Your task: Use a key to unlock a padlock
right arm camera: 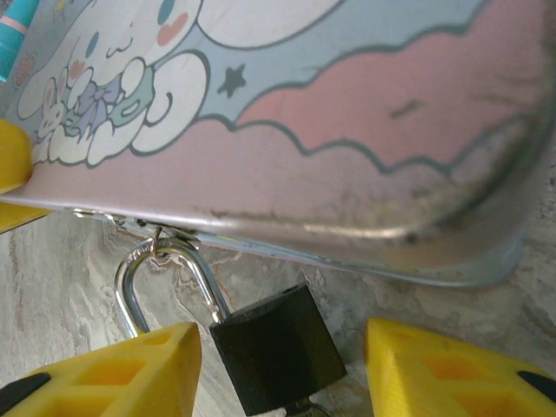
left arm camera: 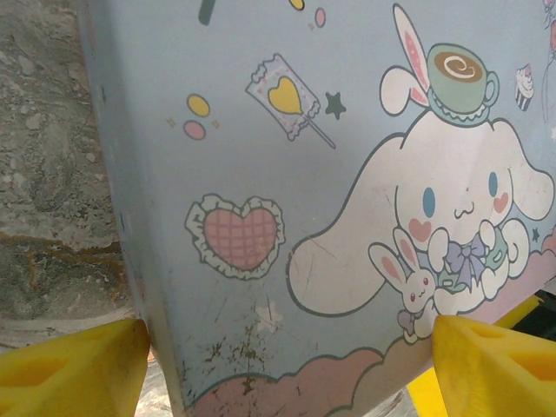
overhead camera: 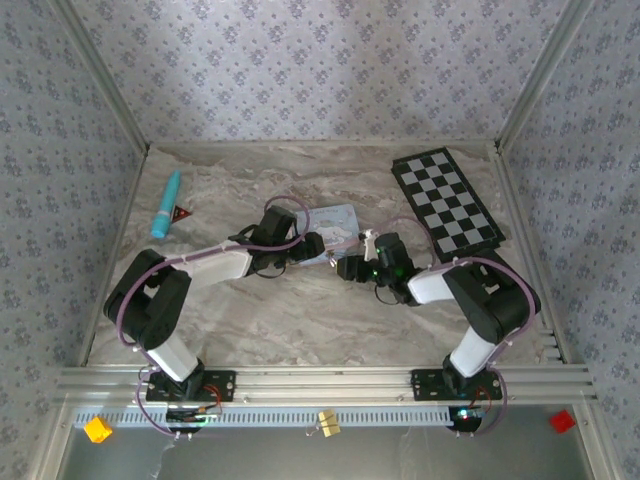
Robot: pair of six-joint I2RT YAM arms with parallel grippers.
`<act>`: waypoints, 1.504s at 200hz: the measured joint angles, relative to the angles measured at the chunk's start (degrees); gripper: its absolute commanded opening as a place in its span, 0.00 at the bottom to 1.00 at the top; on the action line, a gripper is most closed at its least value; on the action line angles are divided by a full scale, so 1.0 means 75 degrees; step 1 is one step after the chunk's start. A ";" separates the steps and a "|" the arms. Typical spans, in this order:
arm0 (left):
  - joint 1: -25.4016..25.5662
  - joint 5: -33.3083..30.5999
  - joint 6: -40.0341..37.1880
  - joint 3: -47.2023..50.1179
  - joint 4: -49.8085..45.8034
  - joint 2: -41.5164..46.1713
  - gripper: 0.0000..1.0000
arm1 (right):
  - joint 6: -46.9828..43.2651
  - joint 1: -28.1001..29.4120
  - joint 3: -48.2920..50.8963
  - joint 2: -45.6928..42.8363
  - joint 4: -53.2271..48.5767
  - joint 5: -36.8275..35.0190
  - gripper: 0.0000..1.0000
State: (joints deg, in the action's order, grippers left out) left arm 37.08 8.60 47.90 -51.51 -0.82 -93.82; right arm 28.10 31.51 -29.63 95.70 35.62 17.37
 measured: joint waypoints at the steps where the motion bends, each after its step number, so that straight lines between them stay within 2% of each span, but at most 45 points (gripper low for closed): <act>1: 0.0000 0.0000 0.0003 0.0003 0.0000 0.0000 0.83 | -0.0006 0.0003 -0.0003 0.0000 -0.0006 -0.0003 0.55; 38: 0.0000 0.0003 0.0023 0.0041 0.0082 0.0003 0.83 | -0.0198 0.0122 -0.0262 0.0152 -0.0189 -0.0090 0.56; 164: 0.0009 -0.0006 0.0169 0.0038 0.0061 0.0003 0.83 | -0.0417 0.0358 -0.0880 0.0493 -0.0804 -0.0487 0.45; 222: 0.0009 -0.0006 0.0323 0.0038 0.0082 0.0000 0.82 | -0.0239 0.0478 -0.1087 0.0711 -0.0775 -0.0731 0.31; 272: 0.0009 -0.0009 0.0370 0.0038 0.0082 -0.0006 0.82 | 0.0356 0.0504 -0.0933 0.0944 0.0012 0.0192 0.18; 301: 0.0017 -0.0020 0.0458 0.0038 0.0085 -0.0006 0.81 | 0.0845 0.0498 -0.0682 0.0938 0.0568 0.0385 0.13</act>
State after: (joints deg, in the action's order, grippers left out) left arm 37.21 8.45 51.33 -51.22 -0.19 -93.86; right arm 34.44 35.24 -34.74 102.74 39.88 20.25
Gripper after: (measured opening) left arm 0.816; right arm 0.169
